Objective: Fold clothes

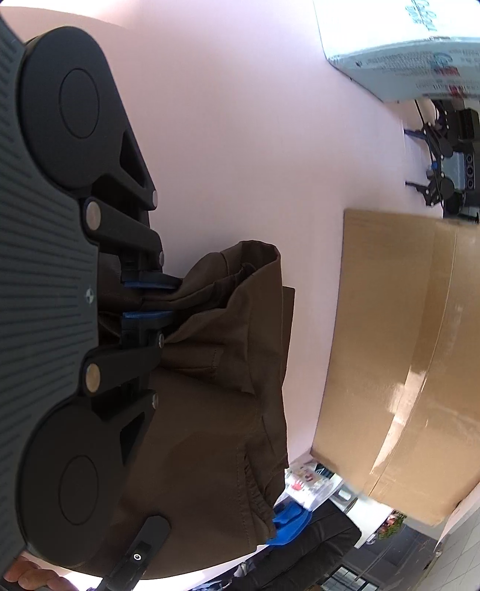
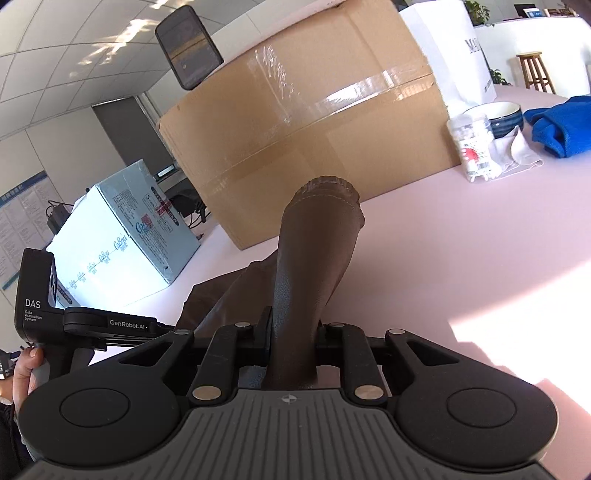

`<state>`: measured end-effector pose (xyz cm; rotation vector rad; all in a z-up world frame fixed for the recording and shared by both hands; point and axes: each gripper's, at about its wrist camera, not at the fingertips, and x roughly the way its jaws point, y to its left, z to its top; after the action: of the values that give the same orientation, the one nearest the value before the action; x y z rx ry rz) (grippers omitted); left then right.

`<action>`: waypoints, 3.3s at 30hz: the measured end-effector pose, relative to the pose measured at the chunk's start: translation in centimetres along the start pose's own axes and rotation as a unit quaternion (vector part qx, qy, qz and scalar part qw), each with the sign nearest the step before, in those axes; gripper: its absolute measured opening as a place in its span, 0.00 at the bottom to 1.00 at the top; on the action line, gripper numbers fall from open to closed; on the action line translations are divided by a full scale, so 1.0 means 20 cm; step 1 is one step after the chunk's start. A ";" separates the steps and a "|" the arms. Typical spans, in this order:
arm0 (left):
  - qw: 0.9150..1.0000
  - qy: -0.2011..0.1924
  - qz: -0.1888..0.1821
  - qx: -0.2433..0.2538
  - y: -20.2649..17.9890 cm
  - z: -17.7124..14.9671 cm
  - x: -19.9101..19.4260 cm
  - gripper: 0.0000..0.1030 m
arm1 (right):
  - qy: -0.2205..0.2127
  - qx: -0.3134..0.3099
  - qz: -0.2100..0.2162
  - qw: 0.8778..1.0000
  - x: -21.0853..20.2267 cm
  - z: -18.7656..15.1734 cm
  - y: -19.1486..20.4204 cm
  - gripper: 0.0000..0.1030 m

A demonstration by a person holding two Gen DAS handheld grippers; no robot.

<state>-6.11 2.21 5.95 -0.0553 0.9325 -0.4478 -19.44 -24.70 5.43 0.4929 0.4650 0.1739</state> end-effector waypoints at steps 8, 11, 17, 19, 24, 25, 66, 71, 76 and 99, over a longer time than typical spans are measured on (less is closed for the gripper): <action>0.990 0.027 -0.082 0.114 -0.80 0.03 0.24 0.09 | -0.084 0.062 -0.103 0.989 -0.50 0.05 -0.42 0.14; 0.983 0.025 -0.113 0.146 -1.11 0.02 0.32 0.09 | -0.112 0.077 -0.152 0.979 -0.69 0.05 -0.57 0.14; 0.968 0.054 -0.153 0.192 -1.61 -0.03 0.47 0.09 | -0.161 0.110 -0.261 0.945 -1.06 0.03 -0.89 0.14; 0.964 0.062 -0.163 0.201 -1.73 -0.05 0.51 0.08 | -0.173 0.127 -0.283 0.935 -1.15 0.01 -0.98 0.14; 0.960 0.038 -0.152 0.234 -1.96 -0.14 0.54 0.09 | -0.192 0.141 -0.315 0.919 -1.25 -0.03 -1.12 0.14; 0.959 0.028 -0.143 0.241 -1.99 -0.16 0.55 0.09 | -0.190 0.134 -0.326 0.917 -1.24 -0.03 -1.14 0.14; 0.974 -0.020 -0.163 0.157 -1.43 0.02 0.40 0.78 | -0.245 0.466 -0.162 0.835 -0.94 -0.12 -0.82 0.17; 0.978 -0.020 -0.161 0.133 -1.39 0.05 0.41 0.78 | -0.290 0.325 -0.172 0.884 -1.00 0.11 -0.68 0.16; 0.981 -0.022 -0.157 0.113 -1.35 0.08 0.44 0.78 | -0.204 0.230 -0.133 0.942 -0.85 0.20 -0.61 0.16; 0.931 -0.259 -0.110 0.232 -1.65 -0.20 0.08 0.81 | -0.215 -0.020 -0.166 0.962 -1.27 -0.05 -0.42 0.42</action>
<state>-19.83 -27.75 10.16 0.1496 0.2842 -0.8079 -41.89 -38.52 10.28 0.3920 0.1131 -0.2453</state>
